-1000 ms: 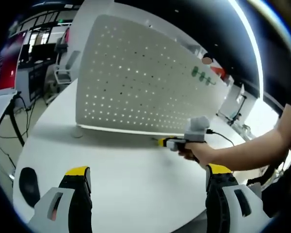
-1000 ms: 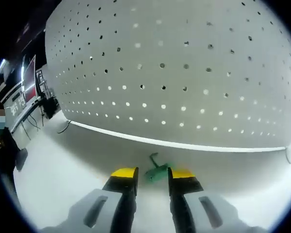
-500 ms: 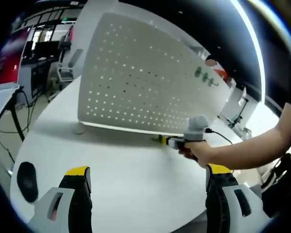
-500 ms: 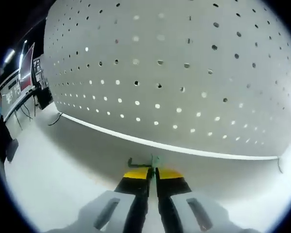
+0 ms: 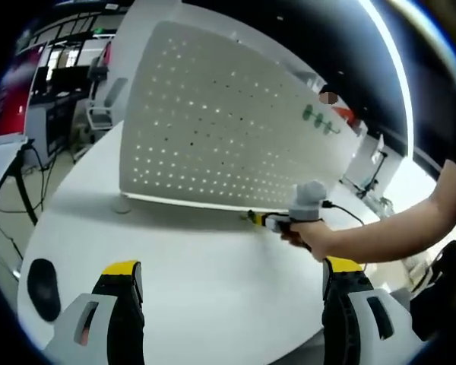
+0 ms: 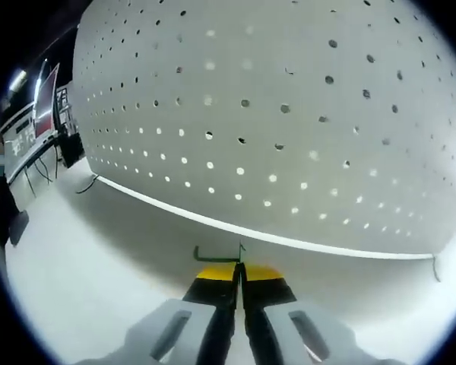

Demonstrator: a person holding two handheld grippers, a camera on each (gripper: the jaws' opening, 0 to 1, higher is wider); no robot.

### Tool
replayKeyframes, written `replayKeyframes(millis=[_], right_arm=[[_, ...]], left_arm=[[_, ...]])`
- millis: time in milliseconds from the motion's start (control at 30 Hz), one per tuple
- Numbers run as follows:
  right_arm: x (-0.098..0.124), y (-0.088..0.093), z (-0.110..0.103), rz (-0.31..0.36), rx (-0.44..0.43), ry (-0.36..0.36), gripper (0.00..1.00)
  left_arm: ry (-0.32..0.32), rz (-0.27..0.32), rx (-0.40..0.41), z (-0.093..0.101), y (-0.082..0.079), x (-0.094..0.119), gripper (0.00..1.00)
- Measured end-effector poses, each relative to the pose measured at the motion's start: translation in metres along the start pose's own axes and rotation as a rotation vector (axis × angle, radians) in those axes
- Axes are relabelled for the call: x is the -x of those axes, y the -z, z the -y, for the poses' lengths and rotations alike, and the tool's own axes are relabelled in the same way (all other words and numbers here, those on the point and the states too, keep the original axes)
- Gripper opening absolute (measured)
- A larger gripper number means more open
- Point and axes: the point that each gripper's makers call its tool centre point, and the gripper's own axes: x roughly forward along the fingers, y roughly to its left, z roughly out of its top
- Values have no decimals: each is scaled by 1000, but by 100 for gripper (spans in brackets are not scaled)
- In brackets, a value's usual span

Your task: Insert the hook assembly into the mounting plate slot until the hook locks in place.

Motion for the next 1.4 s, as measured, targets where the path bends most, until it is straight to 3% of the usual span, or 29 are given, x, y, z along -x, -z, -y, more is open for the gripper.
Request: replayKeyframes(millis=[500, 733, 967, 1400], right_arm=[[21, -25, -4, 57, 47, -45, 0], [42, -47, -2, 115, 22, -67, 0], [64, -66, 2, 167, 52, -80, 0], [107, -84, 0, 239, 38, -129, 0]], left_arm=[[19, 5, -30, 13, -7, 2, 100], [41, 5, -52, 23, -11, 1, 100], [60, 5, -73, 31, -13, -3, 100], [66, 2, -84, 29, -17, -1, 100]])
